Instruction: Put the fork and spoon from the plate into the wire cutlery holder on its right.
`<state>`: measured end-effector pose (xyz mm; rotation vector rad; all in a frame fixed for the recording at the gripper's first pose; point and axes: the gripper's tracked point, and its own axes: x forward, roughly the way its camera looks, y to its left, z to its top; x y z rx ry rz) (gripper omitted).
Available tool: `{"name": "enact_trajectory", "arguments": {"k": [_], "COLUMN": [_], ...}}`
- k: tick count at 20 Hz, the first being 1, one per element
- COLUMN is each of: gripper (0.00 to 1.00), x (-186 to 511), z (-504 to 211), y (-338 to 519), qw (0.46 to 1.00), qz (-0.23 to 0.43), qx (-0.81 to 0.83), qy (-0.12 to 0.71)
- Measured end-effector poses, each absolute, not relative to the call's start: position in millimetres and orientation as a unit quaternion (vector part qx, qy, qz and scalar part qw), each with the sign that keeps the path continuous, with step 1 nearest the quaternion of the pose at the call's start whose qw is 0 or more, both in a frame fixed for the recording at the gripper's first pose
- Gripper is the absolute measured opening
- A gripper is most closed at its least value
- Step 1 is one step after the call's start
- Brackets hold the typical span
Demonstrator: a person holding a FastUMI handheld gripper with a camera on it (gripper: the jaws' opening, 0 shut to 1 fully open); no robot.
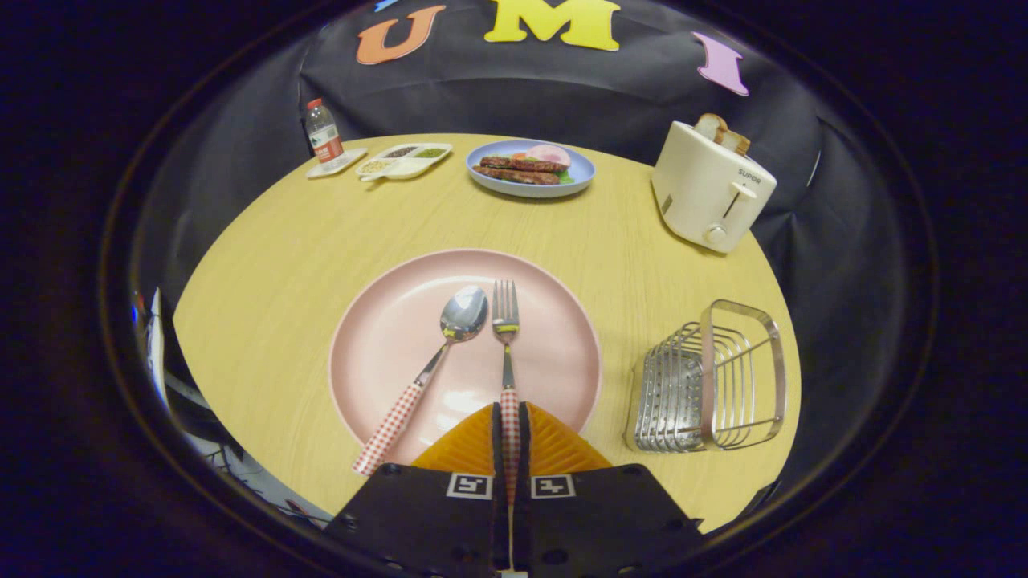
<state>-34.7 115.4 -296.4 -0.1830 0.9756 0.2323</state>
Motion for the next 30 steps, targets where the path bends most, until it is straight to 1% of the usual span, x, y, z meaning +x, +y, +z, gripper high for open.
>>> {"name": "enact_trajectory", "arguments": {"k": [5, 9, 13, 17, 20, 23, 26, 30], "gripper": [0.03, 0.02, 0.03, 0.03, 0.02, 0.02, 0.02, 0.03], "x": [-42, -39, -42, -53, -62, -55, -49, -41], "z": [-228, -168, -138, -143, -156, -176, -197, -213], "y": [102, 63, 22, -16, -23, -29, -28, -25], "qw": [0.861, 0.852, 0.830, 0.782, 0.734, 0.694, 0.668, 0.654], "qz": [0.123, 0.103, 0.082, 0.050, 0.039, 0.022, 0.010, 0.000], "qx": [-0.051, -0.049, -0.057, -0.049, -0.034, -0.027, -0.019, -0.002], "qy": [0.492, 0.512, 0.549, 0.619, 0.678, 0.719, 0.744, 0.756]}}
